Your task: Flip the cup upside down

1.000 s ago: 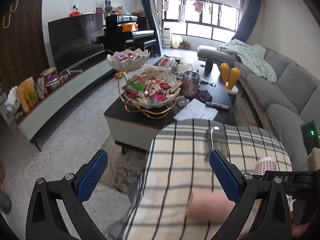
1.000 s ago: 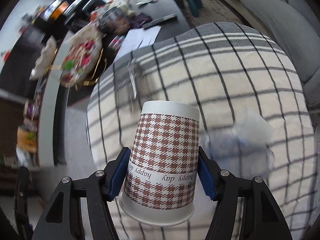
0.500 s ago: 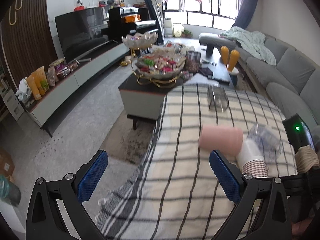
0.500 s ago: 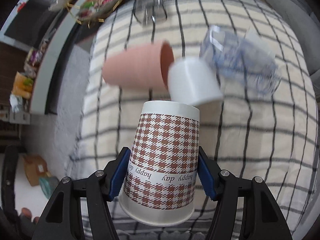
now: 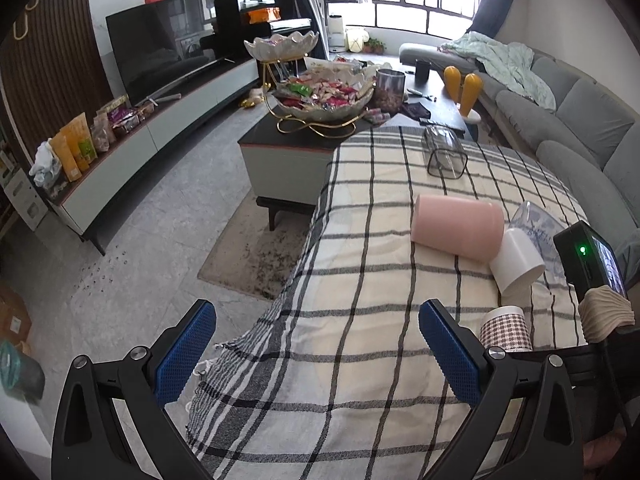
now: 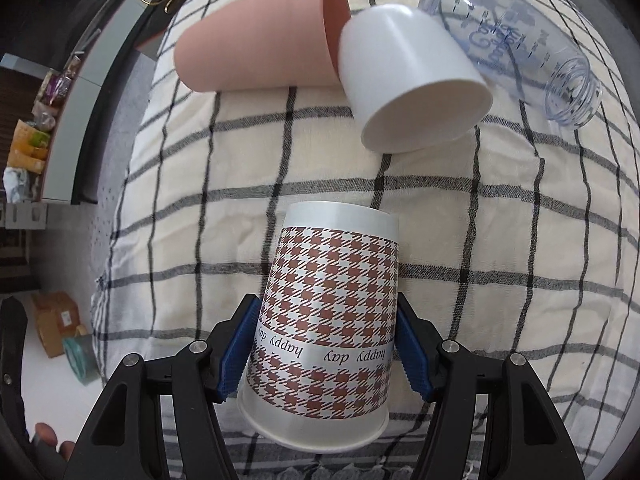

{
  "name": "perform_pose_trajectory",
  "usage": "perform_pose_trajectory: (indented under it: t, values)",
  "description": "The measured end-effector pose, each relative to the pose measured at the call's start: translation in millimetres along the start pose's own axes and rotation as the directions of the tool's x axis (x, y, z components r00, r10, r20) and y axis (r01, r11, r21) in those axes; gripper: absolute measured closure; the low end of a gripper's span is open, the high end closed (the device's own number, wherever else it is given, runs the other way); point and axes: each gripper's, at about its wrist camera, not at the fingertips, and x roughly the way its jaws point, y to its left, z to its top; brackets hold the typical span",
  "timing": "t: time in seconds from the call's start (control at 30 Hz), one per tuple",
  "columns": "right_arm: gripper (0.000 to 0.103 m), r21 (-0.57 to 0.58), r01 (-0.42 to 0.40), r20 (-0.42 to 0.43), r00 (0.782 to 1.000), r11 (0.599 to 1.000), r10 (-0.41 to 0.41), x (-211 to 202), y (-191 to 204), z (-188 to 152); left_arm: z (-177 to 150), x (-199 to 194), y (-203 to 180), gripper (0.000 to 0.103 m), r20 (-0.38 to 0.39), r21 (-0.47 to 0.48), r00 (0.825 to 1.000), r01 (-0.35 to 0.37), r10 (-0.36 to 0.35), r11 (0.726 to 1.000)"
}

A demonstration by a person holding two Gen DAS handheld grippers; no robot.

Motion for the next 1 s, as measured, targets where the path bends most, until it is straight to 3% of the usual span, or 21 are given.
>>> perform_pose_trajectory:
  t: [0.1,0.23,0.3,0.4,0.5,0.57,0.63,0.77,0.87,1.0]
  values:
    - [0.038,-0.002,-0.001,-0.005,1.0,1.0,0.001,3,1,1,-1,4,-1,0.0,-0.008,0.004,1.0,0.005,-0.005,1.0]
    - [0.024,-0.006,-0.01,0.004,1.0,1.0,0.01,0,3,0,1,3,-1,0.0,-0.015,0.008,1.0,0.012,-0.012,1.0]
    - [0.023,-0.008,-0.018,0.016,1.0,1.0,0.018,-10,1,-1,3,0,-2,0.0,-0.011,0.01,1.0,0.011,-0.011,1.0]
    - [0.023,-0.009,-0.031,0.058,0.998,0.999,0.032,-29,0,-5,6,-8,-5,0.0,0.002,0.018,1.0,0.01,-0.01,1.0]
    - [0.023,0.004,-0.025,0.151,0.988,1.0,0.024,-58,-10,-13,7,-15,-15,0.0,0.003,0.04,1.0,0.017,-0.018,0.999]
    - [0.022,0.019,-0.014,0.223,0.975,1.0,0.009,-78,-20,-21,7,-18,-25,0.0,-0.006,0.061,1.0,0.028,-0.028,0.998]
    - [0.02,0.044,0.013,0.316,0.948,0.999,-0.027,-101,-35,-33,6,-19,-39,0.0,-0.029,0.087,0.998,0.052,-0.05,0.995]
    - [0.017,0.104,0.106,0.459,0.877,0.989,-0.142,-130,-57,-63,1,-18,-73,0.0,-0.081,0.162,0.993,0.094,-0.081,0.982]
    - [0.013,0.132,0.153,0.505,0.84,0.979,-0.2,-143,-77,-77,-4,-18,-103,0.0,-0.114,0.231,0.988,0.129,-0.104,0.964]
    - [0.013,0.17,0.178,0.536,0.809,0.969,-0.243,-147,-96,-89,-10,-13,-130,0.0,-0.157,0.275,0.98,0.161,-0.121,0.948]
